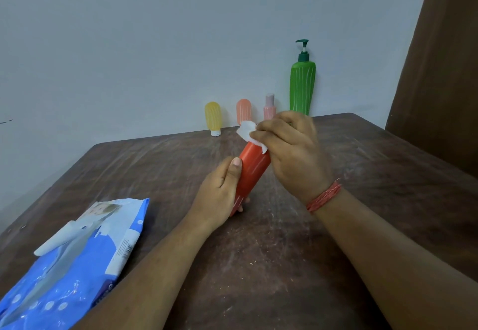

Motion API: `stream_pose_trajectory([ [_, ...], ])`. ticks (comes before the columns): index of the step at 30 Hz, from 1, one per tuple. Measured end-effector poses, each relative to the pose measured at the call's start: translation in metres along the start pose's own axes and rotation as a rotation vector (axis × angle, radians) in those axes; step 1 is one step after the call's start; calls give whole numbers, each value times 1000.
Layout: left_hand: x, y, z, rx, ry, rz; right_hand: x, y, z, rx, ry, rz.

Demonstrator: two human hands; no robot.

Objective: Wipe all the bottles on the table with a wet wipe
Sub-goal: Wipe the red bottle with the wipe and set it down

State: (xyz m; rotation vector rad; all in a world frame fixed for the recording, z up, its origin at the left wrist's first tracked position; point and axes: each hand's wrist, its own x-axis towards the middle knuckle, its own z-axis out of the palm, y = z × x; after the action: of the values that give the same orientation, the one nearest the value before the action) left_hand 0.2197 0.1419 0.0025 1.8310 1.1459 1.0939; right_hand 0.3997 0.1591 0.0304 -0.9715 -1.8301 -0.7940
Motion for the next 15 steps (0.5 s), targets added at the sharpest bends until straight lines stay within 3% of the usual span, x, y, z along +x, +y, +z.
stream_pose_trajectory([
  [2,-1,0,0,-2,0,3,2,7,0,-20,29,73],
  [4,-1,-1,0,-11,-17,-2,2,18,2,44,54,266],
  [8,-2,-1,0,-43,-54,-15,-6,17,-2,478,-1,510],
  [11,-2,-3,-1,-116,-40,-67,-4,9,-5,714,8,575],
  [15,-1,-2,-3,-242,-15,-144,-7,6,4,727,-148,665],
])
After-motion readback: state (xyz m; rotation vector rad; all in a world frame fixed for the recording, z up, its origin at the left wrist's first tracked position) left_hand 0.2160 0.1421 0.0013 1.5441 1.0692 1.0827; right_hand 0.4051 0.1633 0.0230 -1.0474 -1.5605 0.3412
